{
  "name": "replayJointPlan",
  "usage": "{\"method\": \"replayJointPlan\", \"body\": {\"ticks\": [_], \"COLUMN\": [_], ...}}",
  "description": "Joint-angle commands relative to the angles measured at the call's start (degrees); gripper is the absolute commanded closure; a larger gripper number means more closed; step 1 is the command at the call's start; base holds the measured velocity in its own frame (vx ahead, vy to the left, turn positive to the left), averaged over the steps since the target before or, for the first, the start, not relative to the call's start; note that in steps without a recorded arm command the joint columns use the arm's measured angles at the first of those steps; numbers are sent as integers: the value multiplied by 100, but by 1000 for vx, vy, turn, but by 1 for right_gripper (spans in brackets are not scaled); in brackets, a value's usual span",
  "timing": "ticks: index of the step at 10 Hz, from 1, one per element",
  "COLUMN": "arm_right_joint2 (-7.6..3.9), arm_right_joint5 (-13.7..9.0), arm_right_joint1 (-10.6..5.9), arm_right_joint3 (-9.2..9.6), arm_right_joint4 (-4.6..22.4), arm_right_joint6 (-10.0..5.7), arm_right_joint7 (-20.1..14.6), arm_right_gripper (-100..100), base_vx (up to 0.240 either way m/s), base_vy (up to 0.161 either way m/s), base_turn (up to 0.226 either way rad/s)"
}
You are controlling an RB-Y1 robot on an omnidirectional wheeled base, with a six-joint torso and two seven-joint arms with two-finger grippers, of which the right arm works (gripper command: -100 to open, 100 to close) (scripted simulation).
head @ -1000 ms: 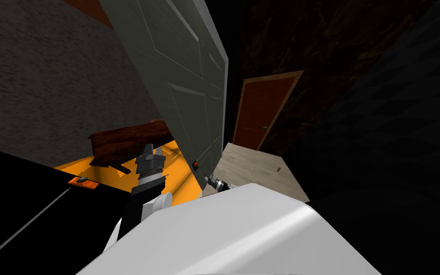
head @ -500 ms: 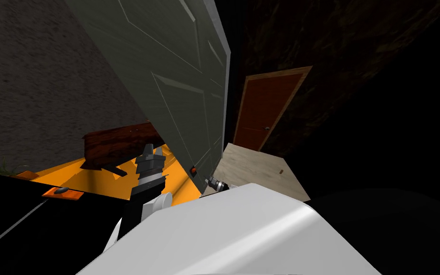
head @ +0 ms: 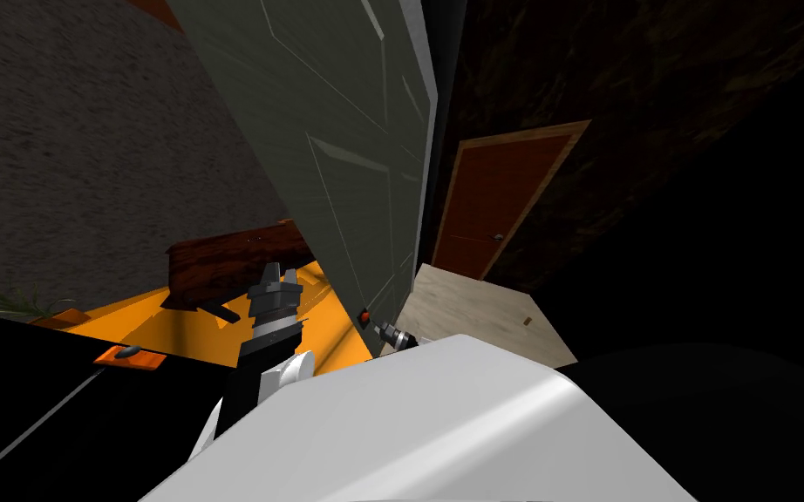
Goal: Push the door open
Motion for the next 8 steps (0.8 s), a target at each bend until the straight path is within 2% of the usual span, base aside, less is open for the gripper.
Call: {"method": "replayJointPlan", "body": {"ticks": [1,3,4,5,8], "arm_right_joint2": [53,101,86,86,86], "arm_right_joint5": [5,10,9,9,9], "arm_right_joint1": [3,5,4,4,4], "arm_right_joint3": [-39,-75,-64,-64,-64], "arm_right_joint4": [53,103,86,86,86], "arm_right_joint6": [4,4,6,6,6], "arm_right_joint7": [14,25,20,20,20], "arm_right_gripper": [-100,-100,-100,100,100], "base_vx": [138,136,55,-6,-18], "base_vy": [148,141,58,-6,-20], "base_turn": [44,27,-5,1,2]}}
